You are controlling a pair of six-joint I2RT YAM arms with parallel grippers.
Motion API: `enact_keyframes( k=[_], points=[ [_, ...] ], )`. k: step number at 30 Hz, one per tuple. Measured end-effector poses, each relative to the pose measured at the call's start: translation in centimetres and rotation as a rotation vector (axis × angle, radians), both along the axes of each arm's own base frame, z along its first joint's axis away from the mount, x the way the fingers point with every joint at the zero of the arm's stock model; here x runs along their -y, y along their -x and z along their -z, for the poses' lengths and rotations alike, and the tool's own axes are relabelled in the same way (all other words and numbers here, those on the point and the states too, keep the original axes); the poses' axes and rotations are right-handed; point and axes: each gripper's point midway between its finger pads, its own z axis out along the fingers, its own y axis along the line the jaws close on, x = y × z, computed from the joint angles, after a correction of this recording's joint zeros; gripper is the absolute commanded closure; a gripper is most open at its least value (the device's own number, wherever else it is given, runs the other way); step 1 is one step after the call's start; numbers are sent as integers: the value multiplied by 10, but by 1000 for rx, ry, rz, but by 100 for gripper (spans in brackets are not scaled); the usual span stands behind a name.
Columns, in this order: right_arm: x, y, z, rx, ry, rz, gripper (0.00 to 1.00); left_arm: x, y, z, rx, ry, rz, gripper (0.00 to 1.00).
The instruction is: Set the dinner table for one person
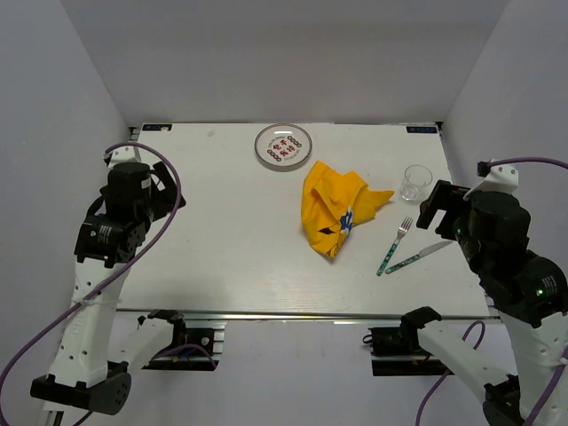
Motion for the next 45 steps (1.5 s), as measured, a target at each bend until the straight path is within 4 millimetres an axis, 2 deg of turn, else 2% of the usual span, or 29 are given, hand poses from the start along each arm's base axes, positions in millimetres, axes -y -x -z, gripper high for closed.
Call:
enact_keyframes(
  k=[5, 10, 12, 14, 16, 19, 22, 25, 29, 35, 38, 39, 40, 42, 43, 45],
  points=[
    [-5, -3, 9, -16, -7, -14, 11, -2, 2, -2, 12, 4, -14, 2],
    [-19, -17, 38, -78, -43, -25, 11, -1, 1, -1, 12, 6, -13, 2],
    [-30, -30, 60, -141, -54, -30, 11, 0, -1, 2, 8, 10, -7, 2],
    [-45, -50, 91, -222, -69, -26, 11, 3, -1, 6, 2, 16, 3, 2],
    [-59, -71, 132, -316, -81, -8, 11, 4, -2, 7, 0, 21, 11, 2],
    [-74, -91, 192, -458, -94, 29, 11, 8, -3, 7, 4, 34, 29, 2],
    [-87, -112, 225, -518, -116, 61, 11, 12, -3, 7, 6, 45, 50, 2],
    [-101, -142, 247, -548, -139, 94, 11, 15, 1, 12, -1, 52, 73, 2],
    [-116, -174, 258, -529, -179, 113, 11, 20, 5, 18, -15, 61, 103, 2],
    [-124, -194, 251, -475, -227, 126, 14, 25, 7, 32, -49, 71, 135, 2],
    [-124, -218, 252, -465, -222, 158, 18, 29, 6, 35, -61, 79, 153, 2],
    [-123, -224, 255, -466, -217, 170, 21, 30, 5, 36, -66, 81, 158, 2],
    [-121, -229, 260, -471, -211, 183, 33, 32, 4, 37, -73, 84, 167, 2],
    [-115, -229, 271, -495, -195, 202, 45, 37, 3, 40, -90, 92, 188, 2],
    [-113, -229, 275, -506, -190, 209, 57, 39, 2, 43, -102, 97, 203, 2],
    [-110, -228, 279, -517, -184, 216, 72, 46, -1, 48, -126, 111, 232, 2]
  ],
)
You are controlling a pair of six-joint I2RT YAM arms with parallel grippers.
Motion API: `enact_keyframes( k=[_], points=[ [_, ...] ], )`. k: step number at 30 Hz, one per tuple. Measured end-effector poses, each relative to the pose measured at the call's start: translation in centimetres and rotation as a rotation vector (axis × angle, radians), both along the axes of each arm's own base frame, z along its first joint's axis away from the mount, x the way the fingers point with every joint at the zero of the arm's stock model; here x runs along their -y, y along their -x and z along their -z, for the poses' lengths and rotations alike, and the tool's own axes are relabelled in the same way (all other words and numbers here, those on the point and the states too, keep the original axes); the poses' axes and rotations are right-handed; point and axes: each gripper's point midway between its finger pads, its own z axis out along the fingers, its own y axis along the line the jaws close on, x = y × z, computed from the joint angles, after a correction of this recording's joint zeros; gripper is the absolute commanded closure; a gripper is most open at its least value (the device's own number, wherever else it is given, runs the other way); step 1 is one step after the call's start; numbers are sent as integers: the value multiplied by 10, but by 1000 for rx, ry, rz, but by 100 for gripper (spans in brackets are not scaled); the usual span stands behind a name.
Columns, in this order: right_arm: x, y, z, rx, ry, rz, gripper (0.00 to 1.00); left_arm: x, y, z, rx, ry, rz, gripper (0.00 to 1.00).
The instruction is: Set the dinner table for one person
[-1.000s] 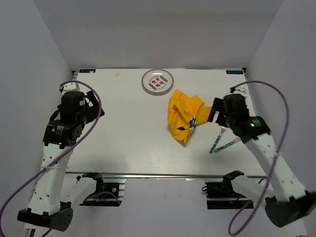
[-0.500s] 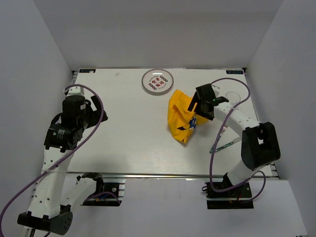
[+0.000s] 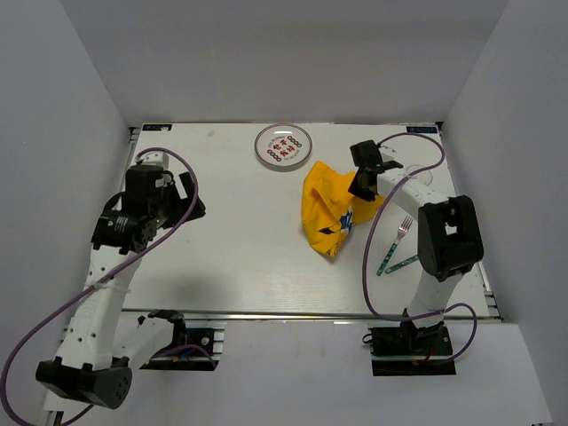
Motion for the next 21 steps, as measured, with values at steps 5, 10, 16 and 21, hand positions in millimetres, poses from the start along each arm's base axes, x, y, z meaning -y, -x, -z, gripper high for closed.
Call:
enact_keyframes(
  k=[5, 10, 16, 21],
  points=[
    [3, 2, 1, -4, -1, 8, 100, 29, -15, 13, -62, 89, 108, 2],
    [7, 11, -2, 4, -1, 9, 100, 93, -43, 4, -25, 379, 282, 2],
    [6, 25, -7, 26, -39, -1, 100, 156, -84, 26, -105, 648, 308, 2],
    [5, 38, -11, 37, -78, -6, 100, 215, -113, 63, -242, 749, 253, 2]
  ],
)
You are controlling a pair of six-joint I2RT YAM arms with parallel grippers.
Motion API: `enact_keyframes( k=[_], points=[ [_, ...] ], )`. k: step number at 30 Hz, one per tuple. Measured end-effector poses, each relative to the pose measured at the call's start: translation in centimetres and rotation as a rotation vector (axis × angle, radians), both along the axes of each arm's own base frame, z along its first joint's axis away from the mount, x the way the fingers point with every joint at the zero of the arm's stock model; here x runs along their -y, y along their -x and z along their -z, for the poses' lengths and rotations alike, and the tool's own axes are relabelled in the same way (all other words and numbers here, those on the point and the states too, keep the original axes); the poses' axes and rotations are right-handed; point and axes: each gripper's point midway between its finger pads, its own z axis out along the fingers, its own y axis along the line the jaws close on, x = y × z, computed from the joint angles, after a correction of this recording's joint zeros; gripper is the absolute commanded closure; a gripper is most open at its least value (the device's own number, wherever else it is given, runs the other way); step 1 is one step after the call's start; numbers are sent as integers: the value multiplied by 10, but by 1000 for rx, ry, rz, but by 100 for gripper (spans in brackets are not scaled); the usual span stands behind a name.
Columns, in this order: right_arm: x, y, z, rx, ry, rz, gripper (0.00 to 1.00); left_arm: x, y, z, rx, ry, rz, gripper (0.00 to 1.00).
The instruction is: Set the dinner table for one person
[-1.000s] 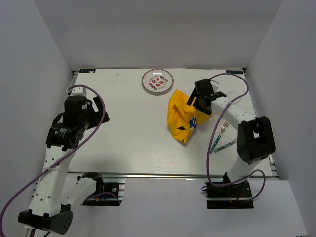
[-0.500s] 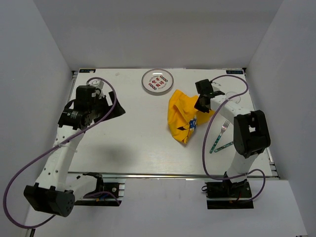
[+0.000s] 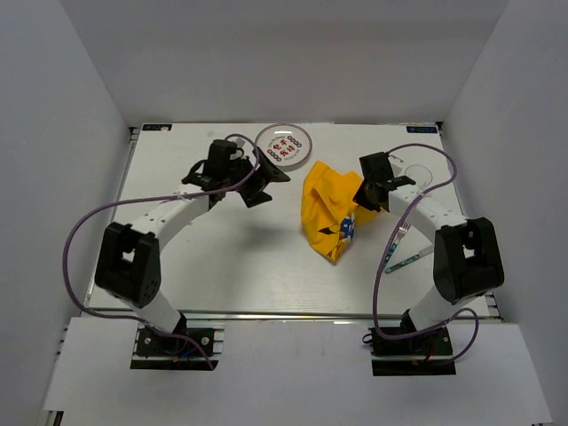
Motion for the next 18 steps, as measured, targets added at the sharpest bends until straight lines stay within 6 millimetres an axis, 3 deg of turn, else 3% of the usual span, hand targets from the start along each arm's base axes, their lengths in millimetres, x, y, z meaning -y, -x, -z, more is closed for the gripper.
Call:
enact_keyframes(
  k=[7, 14, 18],
  points=[
    [-9, -4, -16, 49, -58, -10, 100, 55, -12, 49, -176, 41, -121, 2],
    [-11, 8, -22, 76, -99, -30, 100, 83, -31, 67, -240, 95, -284, 4],
    [-10, 10, -18, 75, -110, -31, 100, 101, -55, 80, -271, 126, -350, 5]
  ],
)
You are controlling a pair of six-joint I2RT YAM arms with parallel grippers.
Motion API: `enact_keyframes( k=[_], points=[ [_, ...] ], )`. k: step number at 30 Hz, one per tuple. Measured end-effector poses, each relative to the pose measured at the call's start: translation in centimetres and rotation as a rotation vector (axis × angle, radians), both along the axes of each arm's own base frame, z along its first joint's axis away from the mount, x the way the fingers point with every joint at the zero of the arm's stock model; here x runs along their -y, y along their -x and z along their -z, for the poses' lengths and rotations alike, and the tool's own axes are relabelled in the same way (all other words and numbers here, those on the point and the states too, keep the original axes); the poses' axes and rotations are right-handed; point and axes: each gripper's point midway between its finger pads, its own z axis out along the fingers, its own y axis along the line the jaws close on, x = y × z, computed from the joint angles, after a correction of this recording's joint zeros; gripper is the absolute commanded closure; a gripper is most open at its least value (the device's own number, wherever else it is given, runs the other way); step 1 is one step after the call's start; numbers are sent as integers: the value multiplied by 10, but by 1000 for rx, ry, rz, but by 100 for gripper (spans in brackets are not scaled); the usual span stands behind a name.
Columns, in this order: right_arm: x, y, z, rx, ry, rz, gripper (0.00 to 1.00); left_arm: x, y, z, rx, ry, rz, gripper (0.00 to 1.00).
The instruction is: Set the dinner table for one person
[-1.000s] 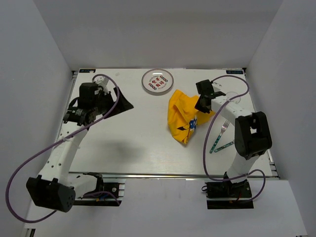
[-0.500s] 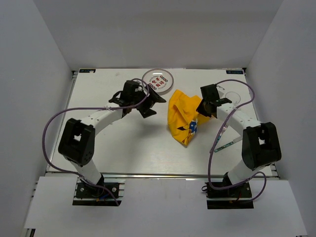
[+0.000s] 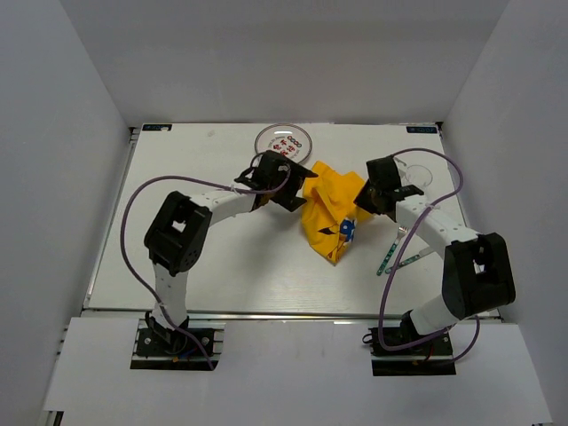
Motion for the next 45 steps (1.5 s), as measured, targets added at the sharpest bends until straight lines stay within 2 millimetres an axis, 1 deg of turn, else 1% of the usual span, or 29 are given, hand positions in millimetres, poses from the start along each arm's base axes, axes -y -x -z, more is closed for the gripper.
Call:
enact_keyframes(
  k=[2, 5, 9, 13, 16, 23, 26, 28, 31, 33, 35, 36, 37, 38, 39, 40, 41, 45],
  points=[
    [2, 3, 5, -6, -4, -1, 100, 4, -8, 11, -14, 2, -28, 5],
    [3, 11, 13, -20, -15, -10, 100, 2, -15, 29, -43, -13, -73, 6],
    [3, 14, 17, -30, -24, -21, 100, 6, -26, 40, -57, -14, -102, 10],
    [2, 15, 21, -28, -32, -33, 100, 11, -33, 40, -67, 15, -120, 11],
    [1, 15, 22, -25, -37, -41, 100, 16, -38, 35, -67, 37, -126, 11],
    [0, 15, 22, -21, -46, -48, 100, 27, -37, 23, -83, 93, -120, 11],
    [1, 14, 21, -18, -45, -48, 100, 32, -37, 26, -105, 111, -115, 13],
    [1, 14, 21, -18, -45, -47, 100, 34, -38, 28, -117, 113, -117, 15],
    [1, 14, 21, -17, -45, -48, 100, 35, -39, 33, -127, 112, -122, 24],
    [1, 14, 22, -18, -44, -48, 100, 34, -38, 34, -133, 109, -125, 33],
    [1, 14, 21, -17, -44, -49, 100, 33, -39, 35, -132, 107, -131, 46],
    [1, 14, 21, -17, -44, -49, 100, 32, -39, 36, -129, 103, -132, 59],
    [1, 14, 21, -17, -45, -49, 100, 31, -40, 37, -126, 102, -137, 69],
    [1, 14, 21, -18, -46, -50, 100, 29, -42, 37, -123, 100, -141, 76],
    [1, 14, 21, -18, -47, -51, 100, 28, -43, 37, -120, 99, -142, 88],
    [0, 14, 21, -18, -48, -52, 100, 29, -44, 36, -108, 99, -140, 96],
    [0, 14, 21, -19, -50, -54, 100, 29, -45, 35, -102, 103, -140, 100],
    [-1, 15, 18, -11, -57, -61, 100, 30, -52, 25, -49, 125, -124, 100]
  ],
)
